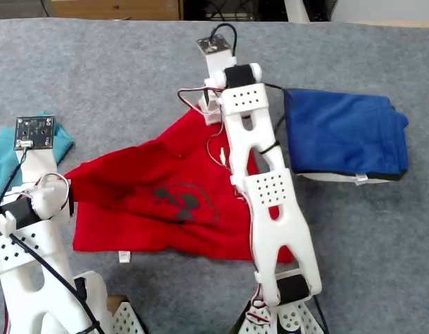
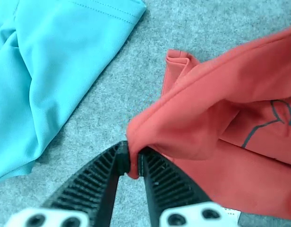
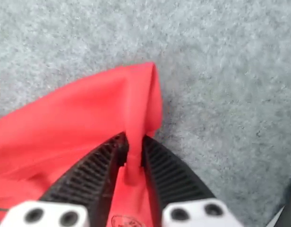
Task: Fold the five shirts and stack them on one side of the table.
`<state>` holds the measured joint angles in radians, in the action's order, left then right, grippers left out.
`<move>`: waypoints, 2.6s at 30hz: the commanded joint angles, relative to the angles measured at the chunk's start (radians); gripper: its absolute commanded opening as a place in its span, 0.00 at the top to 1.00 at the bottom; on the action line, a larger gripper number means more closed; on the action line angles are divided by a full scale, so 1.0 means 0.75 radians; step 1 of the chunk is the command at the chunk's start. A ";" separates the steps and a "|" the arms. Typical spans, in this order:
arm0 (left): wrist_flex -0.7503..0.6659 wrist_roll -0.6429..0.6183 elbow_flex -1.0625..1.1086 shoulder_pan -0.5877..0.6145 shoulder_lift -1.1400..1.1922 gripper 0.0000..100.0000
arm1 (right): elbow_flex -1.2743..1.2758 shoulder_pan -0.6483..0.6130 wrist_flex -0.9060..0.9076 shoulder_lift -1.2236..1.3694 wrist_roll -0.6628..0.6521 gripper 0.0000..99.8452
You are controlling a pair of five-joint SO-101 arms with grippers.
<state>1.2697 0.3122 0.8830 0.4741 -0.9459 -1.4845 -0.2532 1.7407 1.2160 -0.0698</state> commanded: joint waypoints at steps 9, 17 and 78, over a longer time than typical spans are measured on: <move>-0.020 0.002 -0.017 -0.003 -0.025 0.97 | -0.062 0.006 0.006 -0.021 -0.006 0.88; -0.020 0.006 -0.017 -0.001 -0.025 0.97 | -0.075 0.004 0.006 0.099 -0.006 0.88; -0.133 -0.002 -1.059 0.152 -0.025 0.97 | -0.240 0.184 0.033 -0.729 -0.082 0.99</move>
<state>1.1853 0.3122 0.1573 0.6260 -0.9490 -1.6303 -0.1197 1.7561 0.7495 -0.1327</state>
